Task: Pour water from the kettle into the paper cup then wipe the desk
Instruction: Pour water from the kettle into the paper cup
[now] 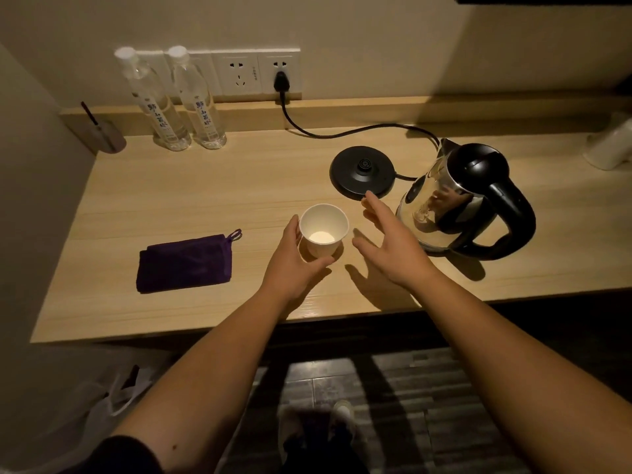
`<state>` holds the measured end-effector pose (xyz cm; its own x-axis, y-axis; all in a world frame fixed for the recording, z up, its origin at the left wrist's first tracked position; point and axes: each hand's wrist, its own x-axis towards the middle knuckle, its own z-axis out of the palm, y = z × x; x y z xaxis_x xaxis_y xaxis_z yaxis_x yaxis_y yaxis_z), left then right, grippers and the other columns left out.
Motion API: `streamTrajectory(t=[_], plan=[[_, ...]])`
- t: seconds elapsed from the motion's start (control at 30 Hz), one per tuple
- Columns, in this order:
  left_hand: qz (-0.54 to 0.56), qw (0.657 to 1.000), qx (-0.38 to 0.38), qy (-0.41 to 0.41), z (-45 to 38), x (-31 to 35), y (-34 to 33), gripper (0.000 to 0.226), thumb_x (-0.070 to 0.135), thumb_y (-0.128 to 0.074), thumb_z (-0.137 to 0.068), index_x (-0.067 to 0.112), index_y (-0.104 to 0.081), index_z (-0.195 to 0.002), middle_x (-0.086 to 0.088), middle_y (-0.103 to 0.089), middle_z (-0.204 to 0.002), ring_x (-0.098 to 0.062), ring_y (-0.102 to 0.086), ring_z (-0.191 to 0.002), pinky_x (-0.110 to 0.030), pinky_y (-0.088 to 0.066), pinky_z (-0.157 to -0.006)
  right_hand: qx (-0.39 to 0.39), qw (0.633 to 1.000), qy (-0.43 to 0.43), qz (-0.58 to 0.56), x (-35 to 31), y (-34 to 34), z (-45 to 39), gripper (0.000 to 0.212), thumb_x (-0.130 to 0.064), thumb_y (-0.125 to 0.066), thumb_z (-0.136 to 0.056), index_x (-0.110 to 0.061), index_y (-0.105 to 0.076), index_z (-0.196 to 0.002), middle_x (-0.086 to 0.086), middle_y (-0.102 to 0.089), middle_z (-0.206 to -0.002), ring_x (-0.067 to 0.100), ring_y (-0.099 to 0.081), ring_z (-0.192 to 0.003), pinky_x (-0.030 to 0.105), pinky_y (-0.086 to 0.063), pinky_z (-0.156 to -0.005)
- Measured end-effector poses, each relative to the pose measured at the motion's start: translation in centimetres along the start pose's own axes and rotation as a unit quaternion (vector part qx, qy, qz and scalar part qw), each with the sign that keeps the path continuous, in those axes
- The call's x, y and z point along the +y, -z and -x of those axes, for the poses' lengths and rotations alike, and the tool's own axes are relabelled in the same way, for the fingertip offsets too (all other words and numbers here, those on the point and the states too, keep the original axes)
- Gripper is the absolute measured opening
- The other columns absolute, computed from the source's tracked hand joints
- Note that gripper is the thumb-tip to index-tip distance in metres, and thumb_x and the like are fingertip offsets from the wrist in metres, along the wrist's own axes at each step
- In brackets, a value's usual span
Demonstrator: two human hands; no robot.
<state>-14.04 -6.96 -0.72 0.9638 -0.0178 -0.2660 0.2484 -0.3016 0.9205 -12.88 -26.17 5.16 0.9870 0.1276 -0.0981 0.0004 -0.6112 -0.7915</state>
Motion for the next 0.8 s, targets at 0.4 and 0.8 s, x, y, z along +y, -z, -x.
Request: streamTrajectory(t=[0.4, 0.8], plan=[[0.171, 0.985, -0.02, 0.024, -0.1, 0.6, -1.0, 0.083, 0.013, -0.087, -0.068, 0.039, -0.043, -0.133, 0.012, -0.055, -0.116, -0.001, -0.059, -0.101, -0.019, -0.056, -0.069, 0.285, 0.946, -0.076, 0.133, 3.0, 12.1, 4.1, 0.072, -0.037, -0.07, -0.082, -0.019, -0.033, -0.142, 0.003, -0.033, -0.144, 0.017, -0.036, -0.128, 0.032, -0.038, -0.101], [0.102, 0.995, 0.016, 0.008, 0.0, 1.0, -1.9, 0.071, 0.013, -0.081, -0.076, 0.04, -0.043, -0.13, 0.02, -0.056, -0.11, 0.012, -0.057, -0.09, -0.005, -0.047, -0.057, 0.275, 0.95, -0.124, -0.076, 6.1, 13.7, 3.2, 0.041, -0.04, -0.08, -0.07, -0.034, -0.051, -0.099, -0.014, -0.059, -0.097, 0.001, -0.059, -0.087, 0.009, -0.046, -0.057]])
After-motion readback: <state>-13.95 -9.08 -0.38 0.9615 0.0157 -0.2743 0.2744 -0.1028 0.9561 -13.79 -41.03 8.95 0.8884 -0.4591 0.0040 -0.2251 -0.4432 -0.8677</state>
